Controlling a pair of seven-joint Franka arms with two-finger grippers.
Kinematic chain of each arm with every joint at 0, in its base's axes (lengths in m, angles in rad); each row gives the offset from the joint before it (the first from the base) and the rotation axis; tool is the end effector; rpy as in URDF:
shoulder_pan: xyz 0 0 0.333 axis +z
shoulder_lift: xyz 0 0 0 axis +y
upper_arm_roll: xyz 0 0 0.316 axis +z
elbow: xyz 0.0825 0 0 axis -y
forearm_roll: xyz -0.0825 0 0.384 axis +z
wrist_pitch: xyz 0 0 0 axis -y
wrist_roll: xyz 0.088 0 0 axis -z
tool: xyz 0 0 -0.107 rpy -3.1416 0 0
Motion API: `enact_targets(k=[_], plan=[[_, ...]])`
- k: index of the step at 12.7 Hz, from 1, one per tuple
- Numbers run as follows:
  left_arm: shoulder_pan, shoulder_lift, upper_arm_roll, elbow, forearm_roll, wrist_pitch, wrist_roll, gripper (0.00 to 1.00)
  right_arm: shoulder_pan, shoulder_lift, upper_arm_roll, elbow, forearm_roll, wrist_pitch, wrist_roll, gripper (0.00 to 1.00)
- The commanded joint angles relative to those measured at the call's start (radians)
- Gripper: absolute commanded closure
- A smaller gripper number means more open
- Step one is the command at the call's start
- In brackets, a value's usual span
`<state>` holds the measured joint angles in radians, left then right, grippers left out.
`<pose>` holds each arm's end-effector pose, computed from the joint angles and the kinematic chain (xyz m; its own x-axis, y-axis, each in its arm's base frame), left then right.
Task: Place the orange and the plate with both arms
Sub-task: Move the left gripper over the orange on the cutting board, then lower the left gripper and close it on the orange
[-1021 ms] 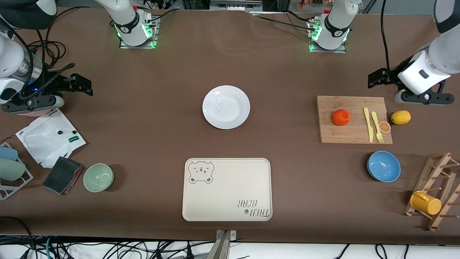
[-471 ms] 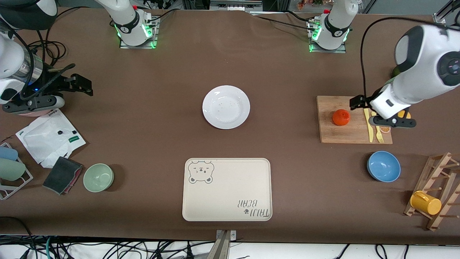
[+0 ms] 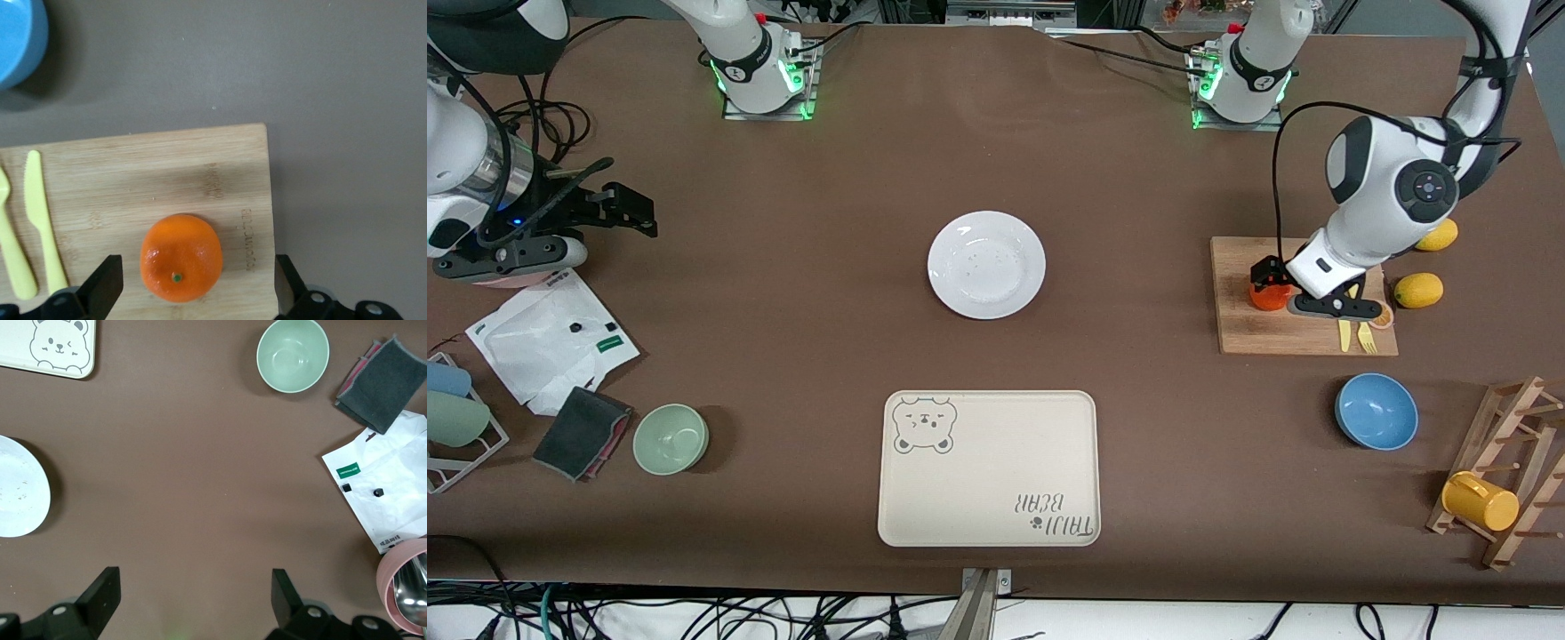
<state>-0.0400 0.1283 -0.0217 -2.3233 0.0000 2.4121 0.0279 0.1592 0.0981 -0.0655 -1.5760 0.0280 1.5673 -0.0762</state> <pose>0.5130 -0.0317 0.2818 0.9952 -0.0894 -0.0394 -0.0893 -0.9960 0.0039 0.5766 0.0589 0.5662 0.9802 0.1683 -0.1044 0.1661 -0.9857 -0.0295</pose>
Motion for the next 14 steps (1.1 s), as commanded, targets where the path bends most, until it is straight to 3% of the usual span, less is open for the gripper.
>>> enact_targets(k=[1, 4, 10, 11, 14], plan=[[0.014, 0.034, 0.000, -0.045, 0.026, 0.090, 0.056, 0.00, 0.000, -0.005, 0.003, -0.001, -0.008, -0.009, 0.016, 0.00], [0.035, 0.083, 0.000, -0.045, 0.092, 0.110, 0.073, 0.00, 0.000, -0.003, 0.003, -0.001, -0.008, -0.009, 0.016, 0.00], [0.051, 0.140, -0.001, -0.051, 0.092, 0.119, 0.075, 0.02, 0.000, -0.003, 0.003, -0.001, -0.008, -0.009, 0.016, 0.00], [0.060, 0.139, -0.001, -0.051, 0.092, 0.119, 0.075, 0.11, 0.000, -0.003, 0.003, -0.001, -0.008, -0.009, 0.016, 0.00], [0.058, 0.139, -0.003, -0.050, 0.092, 0.117, 0.076, 0.62, 0.000, -0.003, 0.003, -0.001, -0.008, -0.009, 0.016, 0.00]])
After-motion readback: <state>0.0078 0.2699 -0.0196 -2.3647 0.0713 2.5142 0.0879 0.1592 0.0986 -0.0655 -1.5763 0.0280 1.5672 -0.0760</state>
